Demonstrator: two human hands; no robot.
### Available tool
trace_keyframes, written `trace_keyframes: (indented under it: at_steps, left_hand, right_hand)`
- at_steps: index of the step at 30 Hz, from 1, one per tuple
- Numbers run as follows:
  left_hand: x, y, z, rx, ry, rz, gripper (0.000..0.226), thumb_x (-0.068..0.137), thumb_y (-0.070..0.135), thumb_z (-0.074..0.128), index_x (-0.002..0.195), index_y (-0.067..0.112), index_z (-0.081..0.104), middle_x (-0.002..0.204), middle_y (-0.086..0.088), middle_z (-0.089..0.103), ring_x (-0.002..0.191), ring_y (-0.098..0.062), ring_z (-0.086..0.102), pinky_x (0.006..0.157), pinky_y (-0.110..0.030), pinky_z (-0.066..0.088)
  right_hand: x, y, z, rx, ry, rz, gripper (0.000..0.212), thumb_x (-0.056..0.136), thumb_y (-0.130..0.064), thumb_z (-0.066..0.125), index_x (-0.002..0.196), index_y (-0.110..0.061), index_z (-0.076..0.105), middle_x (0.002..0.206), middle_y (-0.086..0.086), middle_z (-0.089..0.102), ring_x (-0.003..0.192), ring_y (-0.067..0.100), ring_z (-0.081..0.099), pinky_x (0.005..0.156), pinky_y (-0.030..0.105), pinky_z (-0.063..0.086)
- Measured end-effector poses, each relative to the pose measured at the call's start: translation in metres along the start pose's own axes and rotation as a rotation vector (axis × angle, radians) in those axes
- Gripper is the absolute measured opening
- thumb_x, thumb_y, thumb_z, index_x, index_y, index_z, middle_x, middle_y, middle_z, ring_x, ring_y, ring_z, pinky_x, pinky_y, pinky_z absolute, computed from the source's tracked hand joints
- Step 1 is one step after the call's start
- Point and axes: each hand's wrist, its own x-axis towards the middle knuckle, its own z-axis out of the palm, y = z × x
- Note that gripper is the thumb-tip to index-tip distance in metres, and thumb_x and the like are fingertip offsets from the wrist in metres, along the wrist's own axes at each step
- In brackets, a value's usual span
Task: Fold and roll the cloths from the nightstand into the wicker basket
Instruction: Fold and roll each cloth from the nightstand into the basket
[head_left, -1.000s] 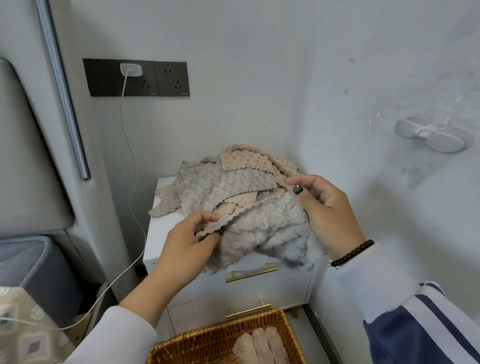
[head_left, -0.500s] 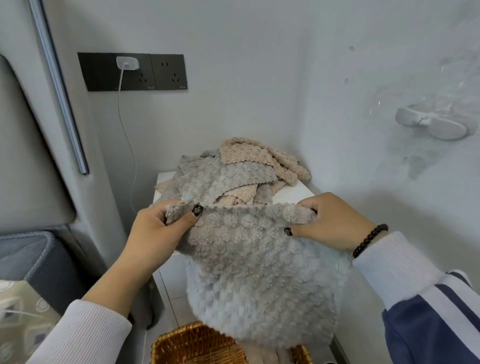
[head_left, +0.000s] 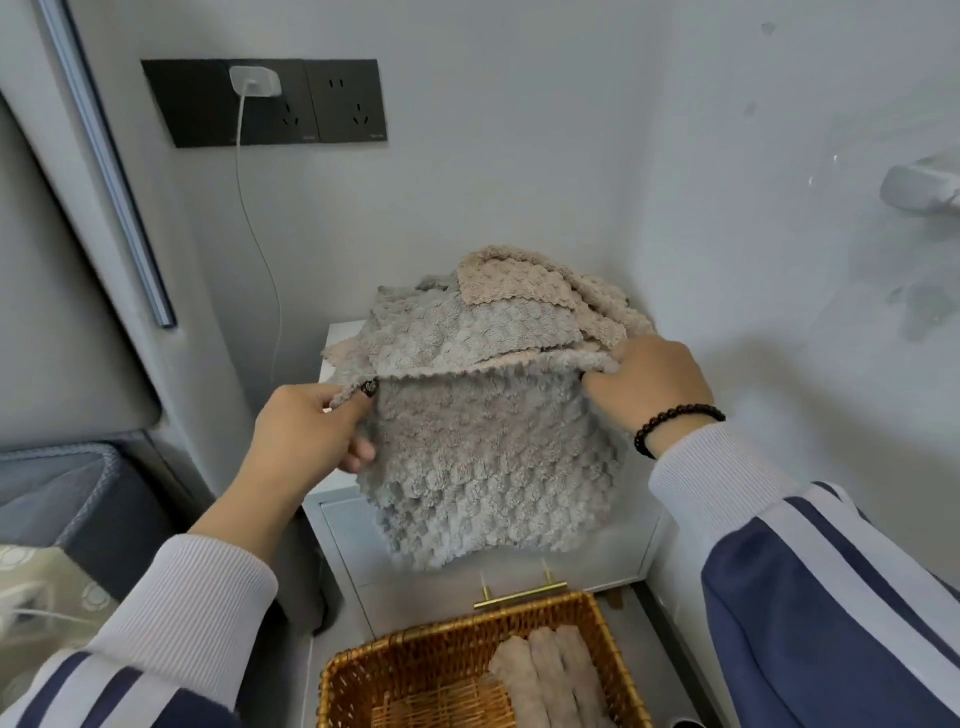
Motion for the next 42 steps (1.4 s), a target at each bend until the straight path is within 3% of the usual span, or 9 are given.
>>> trace_keyframes:
  at_steps: [3,6,10,15,20,24,28,33,42]
  left_hand:
    - [0.011,0.003,0.001,-0.289,-0.022,-0.101,0.029,0.097,0.030,0.055,0.097,0.001,0.063,0.072,-0.011,0.074,0.060,-0.020,0.072,0.045,-0.019,0.047]
    - [0.021,0.001,0.007,-0.365,-0.050,-0.107,0.029,0.096,0.032,0.057,0.105,0.007,0.068,0.090,-0.008,0.076,0.085,-0.021,0.073,0.072,-0.031,0.058]
    - [0.031,0.002,0.008,-0.437,-0.032,-0.055,0.029,0.093,0.034,0.059,0.099,0.007,0.068,0.116,0.001,0.069,0.107,-0.011,0.065,0.093,-0.037,0.053]
    - [0.043,0.000,0.003,-0.527,0.033,-0.032,0.020,0.093,0.026,0.062,0.097,0.008,0.070,0.119,-0.002,0.067,0.112,-0.013,0.062,0.096,-0.037,0.051]
    - [0.043,-0.003,-0.006,-0.725,0.001,-0.155,0.034,0.089,0.031,0.062,0.100,-0.001,0.068,0.090,-0.009,0.074,0.080,-0.020,0.068,0.072,-0.032,0.059]
    - [0.033,-0.009,-0.003,-0.526,0.085,-0.221,0.017,0.080,0.015,0.075,0.070,0.004,0.067,0.055,-0.001,0.064,0.050,-0.016,0.055,0.050,-0.022,0.050]
    - [0.022,-0.015,-0.003,-0.368,-0.065,-0.264,0.017,0.079,-0.002,0.072,0.088,0.006,0.060,0.080,-0.009,0.061,0.043,-0.010,0.060,0.048,-0.023,0.056]
    - [0.016,-0.024,-0.008,-0.086,-0.354,-0.294,0.068,0.077,-0.005,0.070,0.125,0.038,0.047,0.099,-0.010,0.069,0.071,-0.023,0.065,0.052,-0.028,0.052]
    - [0.033,-0.043,0.004,-0.161,-0.128,-0.228,0.020,0.088,0.026,0.067,0.106,0.019,0.073,0.097,-0.013,0.067,0.080,-0.024,0.054,0.071,-0.038,0.045]
  right_hand:
    - [0.013,-0.003,0.013,0.215,-0.029,0.125,0.038,0.090,-0.027,0.054,0.056,-0.012,0.047,0.046,-0.002,0.047,0.041,0.013,0.042,0.040,0.021,0.028]
    - [0.018,-0.012,0.025,0.705,-0.215,0.330,0.031,0.100,-0.032,0.043,0.114,-0.006,0.054,0.055,0.007,0.066,0.033,0.012,0.051,0.033,0.015,0.036]
    - [0.030,-0.013,0.035,1.044,-0.318,0.387,0.047,0.102,-0.024,0.040,0.145,-0.010,0.026,0.092,0.014,0.071,0.071,0.025,0.071,0.063,0.035,0.057]
    - [0.043,-0.010,0.044,1.258,-0.212,0.306,0.027,0.093,-0.007,0.053,0.120,-0.008,0.055,0.117,0.002,0.061,0.102,0.015,0.062,0.085,0.035,0.053]
    - [0.039,-0.004,0.040,1.539,-0.207,0.340,0.007,0.079,-0.012,0.052,0.078,-0.011,0.059,0.085,0.006,0.059,0.089,0.024,0.055,0.087,0.043,0.049]
    - [0.035,0.005,0.041,1.248,-0.102,0.434,0.038,0.061,-0.039,0.075,0.086,-0.011,0.076,0.097,0.012,0.073,0.103,0.032,0.065,0.093,0.050,0.050]
    - [0.028,0.016,0.048,0.848,-0.070,0.289,0.013,0.071,-0.010,0.079,0.081,-0.015,0.072,0.085,0.007,0.069,0.080,0.021,0.065,0.082,0.035,0.055]
    - [0.020,0.022,0.043,0.615,-0.181,0.174,0.031,0.078,-0.002,0.071,0.101,-0.022,0.067,0.089,-0.004,0.057,0.067,0.009,0.052,0.059,0.020,0.044]
    - [0.019,0.032,0.048,0.496,-0.183,0.155,0.002,0.082,-0.021,0.072,0.080,-0.020,0.072,0.076,-0.010,0.063,0.074,0.008,0.057,0.062,0.020,0.043]
